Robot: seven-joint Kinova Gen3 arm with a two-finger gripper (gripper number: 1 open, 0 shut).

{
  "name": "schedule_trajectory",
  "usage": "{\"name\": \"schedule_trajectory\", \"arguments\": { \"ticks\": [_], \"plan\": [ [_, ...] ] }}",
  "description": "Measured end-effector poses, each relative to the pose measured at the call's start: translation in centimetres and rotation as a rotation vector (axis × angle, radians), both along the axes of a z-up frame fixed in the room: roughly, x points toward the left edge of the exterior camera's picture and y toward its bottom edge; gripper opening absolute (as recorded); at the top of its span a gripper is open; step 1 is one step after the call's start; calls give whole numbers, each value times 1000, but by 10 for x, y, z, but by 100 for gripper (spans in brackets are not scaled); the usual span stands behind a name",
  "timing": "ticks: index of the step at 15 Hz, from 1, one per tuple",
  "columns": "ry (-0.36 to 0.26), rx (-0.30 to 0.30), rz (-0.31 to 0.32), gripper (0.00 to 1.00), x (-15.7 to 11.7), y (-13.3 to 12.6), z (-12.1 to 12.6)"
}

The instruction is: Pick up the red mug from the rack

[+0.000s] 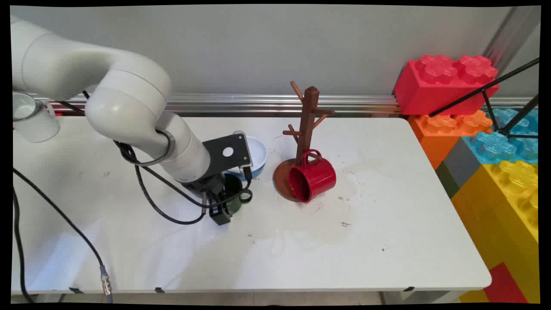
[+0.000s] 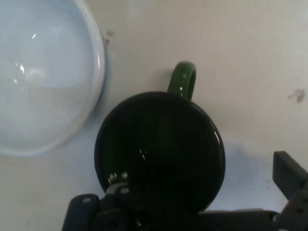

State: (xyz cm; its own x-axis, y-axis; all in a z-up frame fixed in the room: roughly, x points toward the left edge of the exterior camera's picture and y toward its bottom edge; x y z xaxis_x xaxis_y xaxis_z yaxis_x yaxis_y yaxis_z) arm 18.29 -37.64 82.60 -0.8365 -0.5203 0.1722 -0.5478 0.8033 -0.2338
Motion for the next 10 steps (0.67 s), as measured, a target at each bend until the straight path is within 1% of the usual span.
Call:
{"name": "schedule_trajectory", "arguments": {
  "ticks": [3, 6, 10],
  "plan": [
    [32, -8, 6, 100, -4, -2, 8],
    [94, -15, 19, 100, -12, -5, 22],
    [158, -25, 20, 100, -15, -7, 35]
  ]
}}
